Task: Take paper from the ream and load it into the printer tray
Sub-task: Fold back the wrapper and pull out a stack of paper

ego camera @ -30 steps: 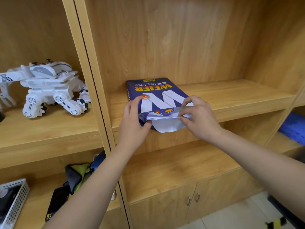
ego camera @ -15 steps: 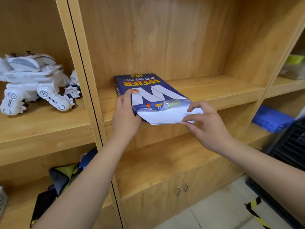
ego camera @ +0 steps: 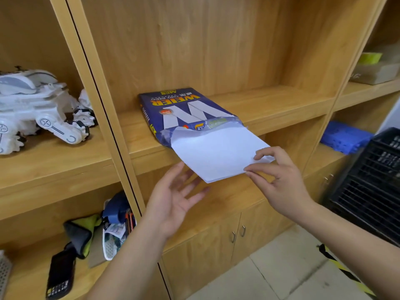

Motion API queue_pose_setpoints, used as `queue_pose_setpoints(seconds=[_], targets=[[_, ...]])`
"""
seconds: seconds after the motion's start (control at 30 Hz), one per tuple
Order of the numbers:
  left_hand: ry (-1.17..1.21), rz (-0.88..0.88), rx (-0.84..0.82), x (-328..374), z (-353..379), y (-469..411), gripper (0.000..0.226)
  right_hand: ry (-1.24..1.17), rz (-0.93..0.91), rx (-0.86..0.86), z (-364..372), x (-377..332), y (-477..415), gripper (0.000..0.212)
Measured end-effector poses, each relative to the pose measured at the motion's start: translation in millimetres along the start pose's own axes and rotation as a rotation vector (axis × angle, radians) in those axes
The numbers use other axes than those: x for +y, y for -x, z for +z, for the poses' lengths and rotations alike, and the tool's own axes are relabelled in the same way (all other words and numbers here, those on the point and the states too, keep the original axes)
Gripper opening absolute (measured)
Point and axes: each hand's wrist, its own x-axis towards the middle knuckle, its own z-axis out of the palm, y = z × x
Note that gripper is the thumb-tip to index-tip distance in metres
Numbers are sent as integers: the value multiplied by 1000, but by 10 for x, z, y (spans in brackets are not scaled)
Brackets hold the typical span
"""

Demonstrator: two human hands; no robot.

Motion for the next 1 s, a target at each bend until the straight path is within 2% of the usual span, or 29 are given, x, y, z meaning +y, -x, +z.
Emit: queue_pose_setpoints(seconds=[0.13,0.27,0.37,0.43,0.47,0.5,0.57,0.6,0.67,0.8,1.0], targets=[[-43,51,-57,54,8,-96,31,2,31,23,38,-8,176,23],[-90,75,-41,40,-48,-176,56,17,59,36,58,13,355,23],[-87,89,-26,-31,-64,-179,62,5,104,100,48,-13,453,19],[-59,96,-25,-81,-67,-167,63,15,221,181,55,-110,554,12],[-40,98,-27,-103,-73,-164,63,-26,345,231,72,-178,625,17],[-26,101,-29,-124,-80,-161,63,-136,504,294,89,-245,698,22],[-15,105,-26,-164,-87,-157,63,-565,869,420,131,-325,784,15],[-15,106,-23,-188,-89,-151,62,-798,1036,426,150,-335,806,9],[-17,116,-20,-242,-96,-131,61,-1102,1237,352,169,-341,805,16],[-54,138,-15,-361,-115,-66,60,-1374,1290,287,173,-451,730,20],[-107,140,-25,-555,-140,82,58,-1346,1257,255,183,-470,840,26]])
